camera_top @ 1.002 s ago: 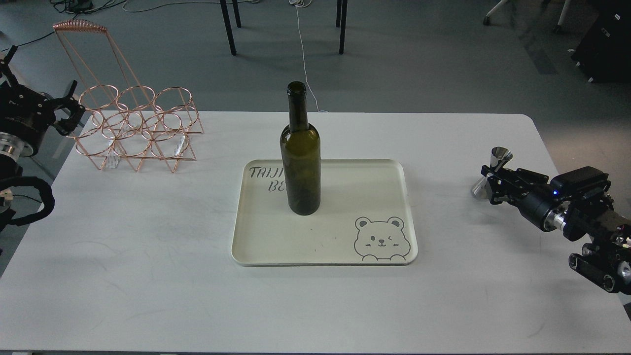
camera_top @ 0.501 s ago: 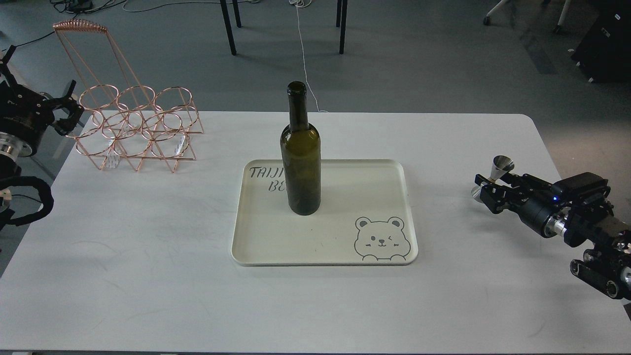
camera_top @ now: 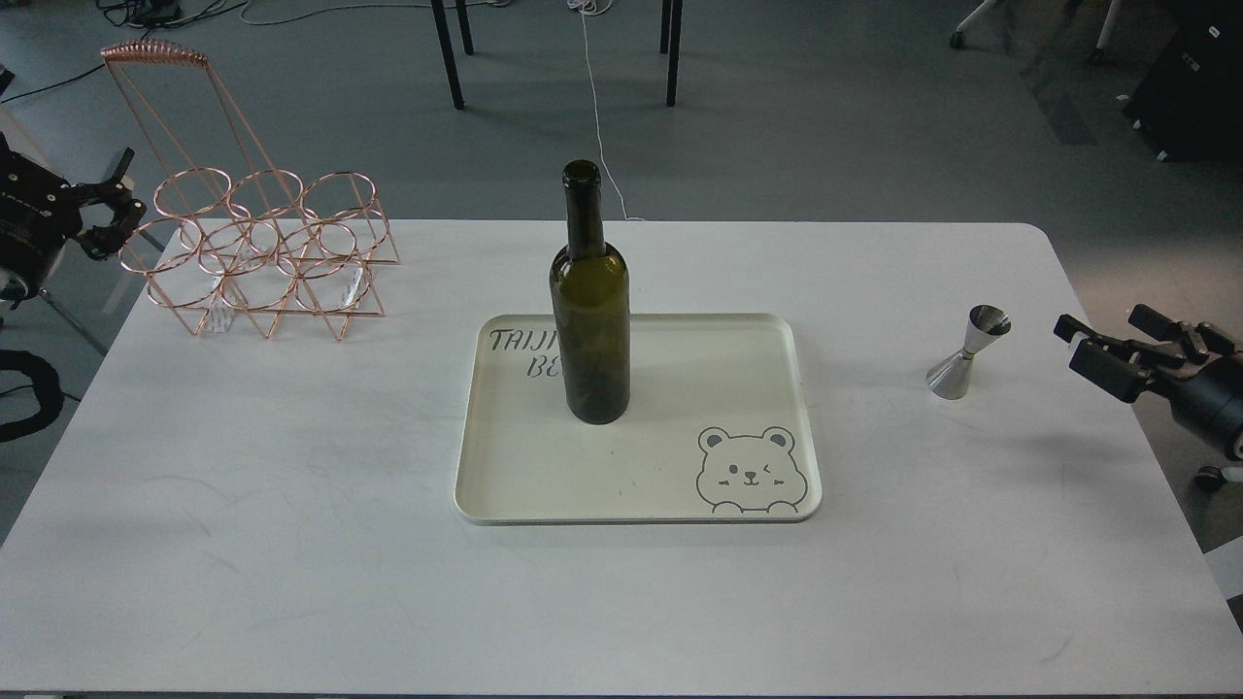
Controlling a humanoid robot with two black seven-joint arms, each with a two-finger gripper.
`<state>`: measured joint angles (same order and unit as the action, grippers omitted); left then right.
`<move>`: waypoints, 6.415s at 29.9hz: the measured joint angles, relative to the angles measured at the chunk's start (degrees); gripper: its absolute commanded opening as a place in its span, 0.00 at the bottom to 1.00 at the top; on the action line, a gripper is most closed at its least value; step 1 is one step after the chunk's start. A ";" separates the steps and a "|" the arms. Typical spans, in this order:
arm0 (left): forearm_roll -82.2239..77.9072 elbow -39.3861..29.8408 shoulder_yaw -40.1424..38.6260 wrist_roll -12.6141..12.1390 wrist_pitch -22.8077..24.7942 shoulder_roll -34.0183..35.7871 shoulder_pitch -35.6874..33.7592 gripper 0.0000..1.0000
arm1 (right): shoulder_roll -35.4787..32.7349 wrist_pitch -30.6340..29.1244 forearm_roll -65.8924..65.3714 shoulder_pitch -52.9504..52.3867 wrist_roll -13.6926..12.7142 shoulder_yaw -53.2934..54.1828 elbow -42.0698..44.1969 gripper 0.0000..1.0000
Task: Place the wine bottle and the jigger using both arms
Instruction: 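Set the jigger on the table and withdraw the right gripper, then reach the left gripper to the wine bottle neck and grasp it, then lift the wine bottle with the left gripper toward the copper rack, then lower the bottle into a slot of the copper rack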
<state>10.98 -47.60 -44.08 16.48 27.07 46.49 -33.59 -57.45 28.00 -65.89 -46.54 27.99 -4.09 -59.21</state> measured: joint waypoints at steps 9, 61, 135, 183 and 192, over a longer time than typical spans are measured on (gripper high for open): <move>-11.93 -17.55 3.90 0.41 0.17 15.01 -1.27 0.98 | 1.34 -14.84 15.15 -13.46 -0.01 7.28 3.30 0.98; -127.61 -40.83 2.90 -11.06 -7.12 -17.17 -10.33 0.38 | 14.21 -39.25 45.42 -13.94 0.01 24.04 28.68 0.98; -112.96 -22.34 7.71 -7.00 -13.52 9.93 -23.05 0.11 | 15.26 -38.98 45.32 -15.51 0.01 23.85 28.81 0.98; -112.31 -18.82 12.09 -6.85 -11.77 5.91 -23.37 0.18 | 15.70 -38.96 45.33 -15.33 0.00 23.68 28.79 0.98; -112.35 -16.58 13.97 -6.59 -11.81 3.91 -23.23 0.36 | 15.75 -38.98 45.33 -15.33 0.00 23.68 28.80 0.98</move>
<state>-101.37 -64.18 -30.11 9.88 15.26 50.40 -56.82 -41.69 -10.98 -20.57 -61.87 28.00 19.60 -30.41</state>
